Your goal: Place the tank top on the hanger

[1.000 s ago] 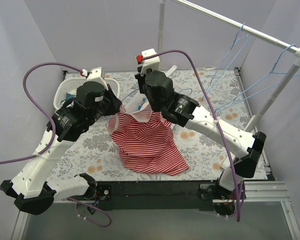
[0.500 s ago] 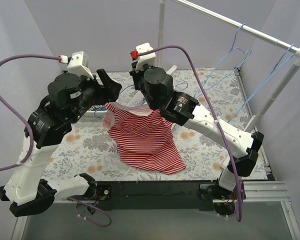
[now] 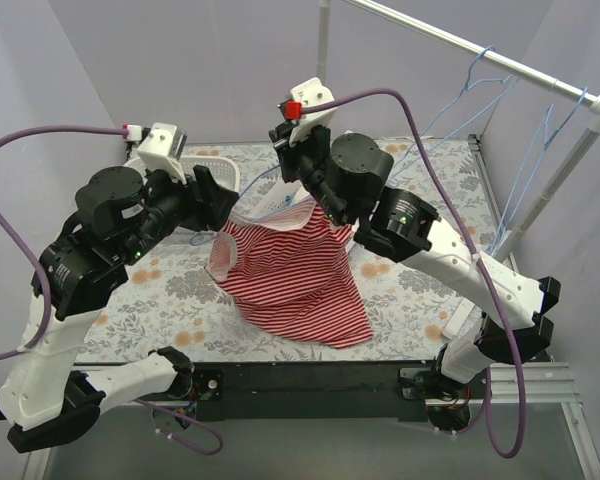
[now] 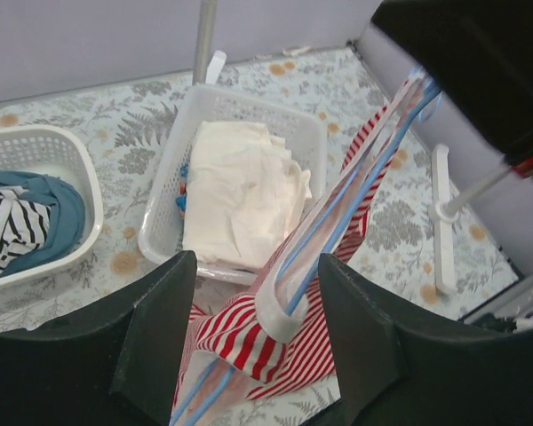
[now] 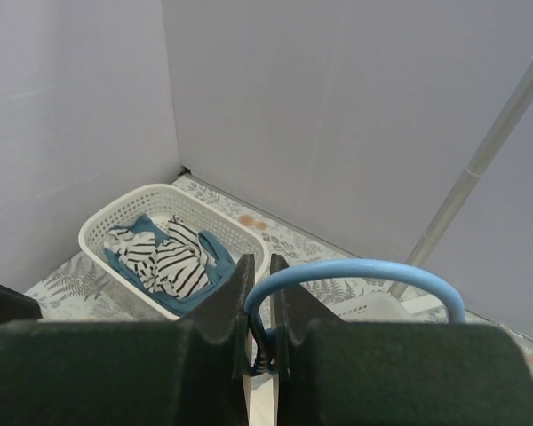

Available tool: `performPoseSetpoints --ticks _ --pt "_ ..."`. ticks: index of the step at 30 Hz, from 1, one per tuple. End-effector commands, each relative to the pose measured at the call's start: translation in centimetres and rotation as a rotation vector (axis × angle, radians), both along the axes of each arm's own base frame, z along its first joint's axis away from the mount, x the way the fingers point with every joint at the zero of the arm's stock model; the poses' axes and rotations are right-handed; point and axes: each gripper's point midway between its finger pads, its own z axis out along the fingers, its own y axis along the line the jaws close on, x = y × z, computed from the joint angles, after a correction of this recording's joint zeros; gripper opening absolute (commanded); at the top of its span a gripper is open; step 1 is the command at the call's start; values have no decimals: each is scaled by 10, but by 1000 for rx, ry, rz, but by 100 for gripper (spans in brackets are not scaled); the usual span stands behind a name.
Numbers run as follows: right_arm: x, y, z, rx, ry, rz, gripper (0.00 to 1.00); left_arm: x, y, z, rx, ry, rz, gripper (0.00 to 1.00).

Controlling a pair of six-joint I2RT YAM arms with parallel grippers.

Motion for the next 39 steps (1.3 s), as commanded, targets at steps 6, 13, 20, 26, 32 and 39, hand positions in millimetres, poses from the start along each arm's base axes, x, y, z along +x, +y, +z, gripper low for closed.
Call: performPoseSetpoints --ticks 6,13,20,26,32,39 --pt "-14 -23 36 86 -61 27 1 -27 -23 -42 107 83 -235 57" --pt "-14 -24 30 74 -52 20 1 -33 -22 -56 134 99 -263 57" --pt "-15 -30 37 78 -68 10 1 -39 -22 -81 167 158 -290 56" --pt "-17 -32 39 80 -72 23 1 -34 -26 -82 157 145 -287 40" --pt "-19 -36 33 69 -56 24 1 -26 -35 -73 123 113 -291 0" --pt "-28 -44 5 47 -14 53 22 -22 -46 -62 61 69 -312 0"
